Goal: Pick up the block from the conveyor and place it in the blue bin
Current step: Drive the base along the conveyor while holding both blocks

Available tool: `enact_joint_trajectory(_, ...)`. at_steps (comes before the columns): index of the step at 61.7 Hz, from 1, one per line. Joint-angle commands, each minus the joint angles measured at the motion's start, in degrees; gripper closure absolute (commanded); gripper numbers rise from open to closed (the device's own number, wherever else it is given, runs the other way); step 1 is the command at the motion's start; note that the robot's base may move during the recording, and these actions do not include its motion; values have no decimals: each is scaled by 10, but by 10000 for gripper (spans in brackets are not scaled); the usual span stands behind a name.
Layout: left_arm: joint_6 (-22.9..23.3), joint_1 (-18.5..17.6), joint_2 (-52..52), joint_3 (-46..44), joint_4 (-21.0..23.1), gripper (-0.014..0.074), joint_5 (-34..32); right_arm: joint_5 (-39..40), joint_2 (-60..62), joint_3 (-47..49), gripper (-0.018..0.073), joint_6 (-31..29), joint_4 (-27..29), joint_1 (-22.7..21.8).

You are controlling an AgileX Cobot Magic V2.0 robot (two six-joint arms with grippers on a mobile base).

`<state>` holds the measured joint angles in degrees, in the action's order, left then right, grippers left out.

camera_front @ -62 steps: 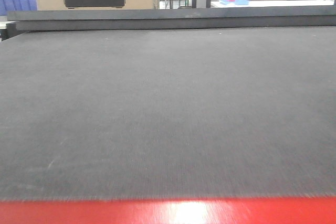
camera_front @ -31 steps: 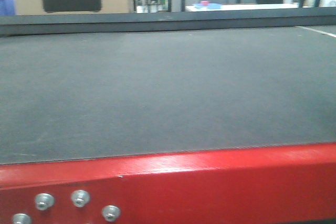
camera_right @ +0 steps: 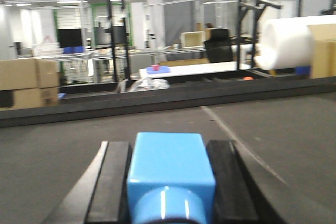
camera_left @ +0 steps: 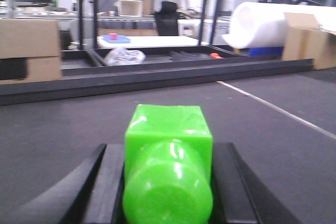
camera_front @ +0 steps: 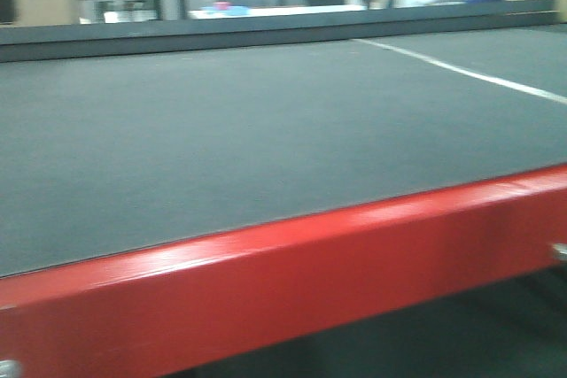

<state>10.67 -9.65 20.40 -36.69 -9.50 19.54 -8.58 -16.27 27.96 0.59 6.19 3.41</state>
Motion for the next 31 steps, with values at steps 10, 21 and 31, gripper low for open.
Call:
enact_joint_trajectory(10,-2,-2,-1,0,-1,707,-10,13,3,1,721,-1,1,0)
enact_joint_trajectory(21,-2,-2,-1,0,-1,707,-10,13,3,1,721,-1,1,0)
enact_joint_trajectory(31,-2,-2,-1,0,-1,707,-10,13,3,1,721,-1,1,0)
